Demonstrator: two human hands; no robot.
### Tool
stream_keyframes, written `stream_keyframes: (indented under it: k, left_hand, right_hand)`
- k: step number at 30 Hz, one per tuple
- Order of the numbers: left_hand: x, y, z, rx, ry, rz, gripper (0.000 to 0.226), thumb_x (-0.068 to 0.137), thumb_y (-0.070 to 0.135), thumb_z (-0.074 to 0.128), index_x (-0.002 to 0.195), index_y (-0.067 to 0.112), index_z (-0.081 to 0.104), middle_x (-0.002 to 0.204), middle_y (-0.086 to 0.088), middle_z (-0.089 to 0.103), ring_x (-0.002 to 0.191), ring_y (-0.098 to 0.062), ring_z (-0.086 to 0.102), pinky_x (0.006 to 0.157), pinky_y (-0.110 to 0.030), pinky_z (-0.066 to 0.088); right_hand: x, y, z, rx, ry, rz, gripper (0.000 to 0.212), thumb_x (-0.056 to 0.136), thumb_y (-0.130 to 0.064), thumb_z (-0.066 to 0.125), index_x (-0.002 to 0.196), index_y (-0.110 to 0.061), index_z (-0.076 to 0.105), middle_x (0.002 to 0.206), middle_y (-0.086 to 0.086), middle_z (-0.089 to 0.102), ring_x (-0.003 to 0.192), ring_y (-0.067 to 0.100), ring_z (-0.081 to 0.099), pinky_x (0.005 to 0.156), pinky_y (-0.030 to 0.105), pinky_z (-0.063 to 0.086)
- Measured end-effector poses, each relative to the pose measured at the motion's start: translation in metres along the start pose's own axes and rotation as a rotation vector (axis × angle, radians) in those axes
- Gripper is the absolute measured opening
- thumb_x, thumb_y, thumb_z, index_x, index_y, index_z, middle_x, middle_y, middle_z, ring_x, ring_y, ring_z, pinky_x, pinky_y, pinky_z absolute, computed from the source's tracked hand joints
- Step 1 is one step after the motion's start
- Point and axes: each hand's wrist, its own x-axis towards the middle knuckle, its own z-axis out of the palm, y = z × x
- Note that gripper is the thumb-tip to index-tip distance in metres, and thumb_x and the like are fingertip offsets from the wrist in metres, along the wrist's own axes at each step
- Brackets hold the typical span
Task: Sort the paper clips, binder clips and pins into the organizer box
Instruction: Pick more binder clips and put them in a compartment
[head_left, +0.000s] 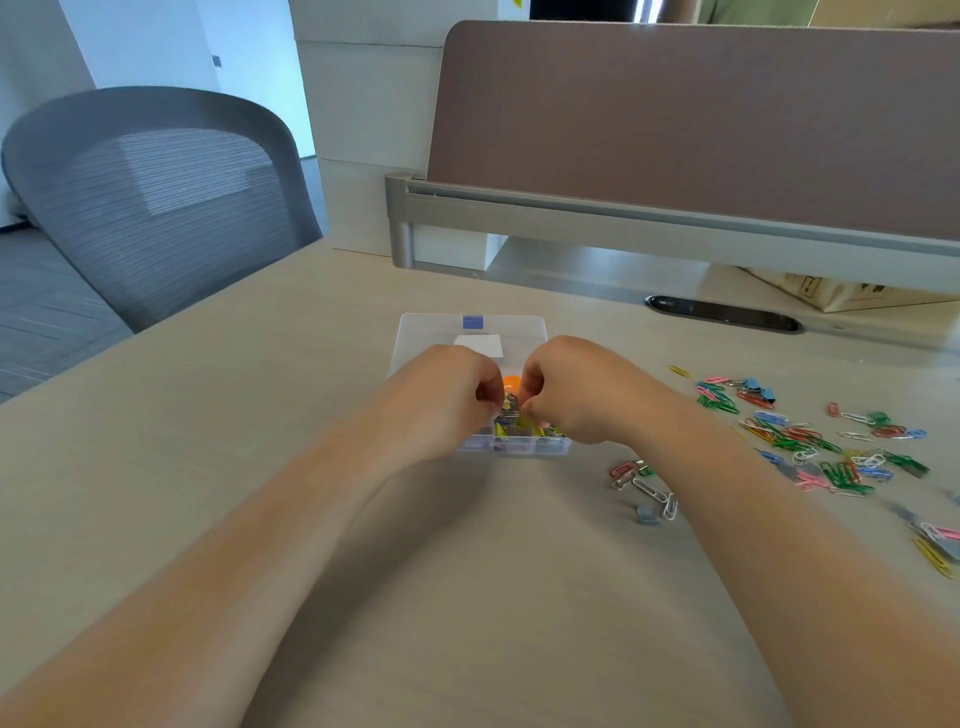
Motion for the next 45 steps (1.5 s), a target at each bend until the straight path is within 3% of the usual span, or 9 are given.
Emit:
stream_keyframes:
  k: [5, 11, 24, 31, 35, 41, 45]
  left_hand:
    - [-0.002, 0.002, 0.0, 0.0, 0.021, 0.047, 0.015, 0.088, 0.017, 0.06, 0.088, 0.021, 0.074, 0.082, 0.003, 0.067, 0.078, -0.016, 0.059, 0.07, -0.028, 0.049]
    - [0.0, 0.002, 0.003, 0.008, 0.011, 0.059, 0.011, 0.086, 0.022, 0.065, 0.087, 0.019, 0.075, 0.076, 0.005, 0.064, 0.071, -0.015, 0.054, 0.058, -0.019, 0.039]
    - [0.0, 0.001, 0.007, 0.036, 0.0, 0.016, 0.012, 0.082, 0.022, 0.062, 0.08, 0.021, 0.073, 0.08, 0.001, 0.069, 0.079, -0.019, 0.061, 0.071, -0.035, 0.054]
    - [0.0, 0.002, 0.005, 0.036, -0.003, 0.04, 0.014, 0.086, 0.021, 0.061, 0.083, 0.017, 0.074, 0.079, -0.002, 0.069, 0.076, -0.021, 0.061, 0.066, -0.033, 0.048]
    - [-0.001, 0.005, -0.001, -0.009, 0.096, 0.017, 0.016, 0.092, 0.021, 0.056, 0.089, 0.018, 0.071, 0.083, 0.004, 0.065, 0.076, -0.014, 0.057, 0.067, -0.027, 0.045]
    - [-0.008, 0.022, -0.019, -0.034, 0.092, 0.015, 0.02, 0.091, 0.02, 0.05, 0.078, 0.02, 0.065, 0.075, 0.007, 0.064, 0.073, -0.013, 0.057, 0.065, -0.028, 0.044]
    - [-0.01, 0.051, -0.022, -0.029, 0.081, 0.042, 0.019, 0.09, 0.02, 0.051, 0.078, 0.017, 0.065, 0.075, 0.006, 0.062, 0.072, -0.014, 0.057, 0.062, -0.029, 0.043]
  right_hand:
    - [0.0, 0.0, 0.0, 0.001, 0.023, -0.003, 0.013, 0.084, -0.013, 0.063, 0.088, -0.007, 0.073, 0.091, 0.016, 0.07, 0.083, 0.031, 0.066, 0.068, 0.036, 0.053]
    - [-0.002, -0.001, -0.001, 0.007, 0.013, -0.008, 0.009, 0.084, -0.013, 0.064, 0.086, -0.012, 0.073, 0.09, 0.011, 0.07, 0.085, 0.029, 0.065, 0.064, 0.031, 0.049]
    - [-0.003, -0.006, 0.001, 0.0, 0.007, 0.004, 0.013, 0.082, -0.007, 0.06, 0.084, -0.014, 0.071, 0.085, 0.011, 0.067, 0.08, 0.028, 0.064, 0.05, 0.024, 0.036]
    - [-0.003, -0.003, -0.001, 0.056, -0.007, 0.005, 0.009, 0.084, -0.012, 0.063, 0.084, -0.012, 0.073, 0.086, 0.012, 0.069, 0.073, 0.025, 0.059, 0.055, 0.027, 0.04]
    - [-0.011, -0.004, -0.012, 0.101, 0.002, -0.021, 0.008, 0.088, -0.017, 0.067, 0.089, -0.012, 0.073, 0.091, 0.008, 0.07, 0.084, 0.024, 0.064, 0.062, 0.028, 0.045]
    - [-0.033, -0.004, -0.037, 0.163, 0.035, -0.032, 0.01, 0.094, -0.018, 0.061, 0.091, -0.014, 0.07, 0.095, 0.006, 0.069, 0.087, 0.023, 0.063, 0.067, 0.028, 0.042]
    - [-0.059, 0.011, -0.046, 0.181, 0.031, 0.004, 0.015, 0.097, -0.024, 0.057, 0.096, -0.014, 0.068, 0.086, 0.001, 0.065, 0.084, 0.02, 0.06, 0.07, 0.029, 0.04]
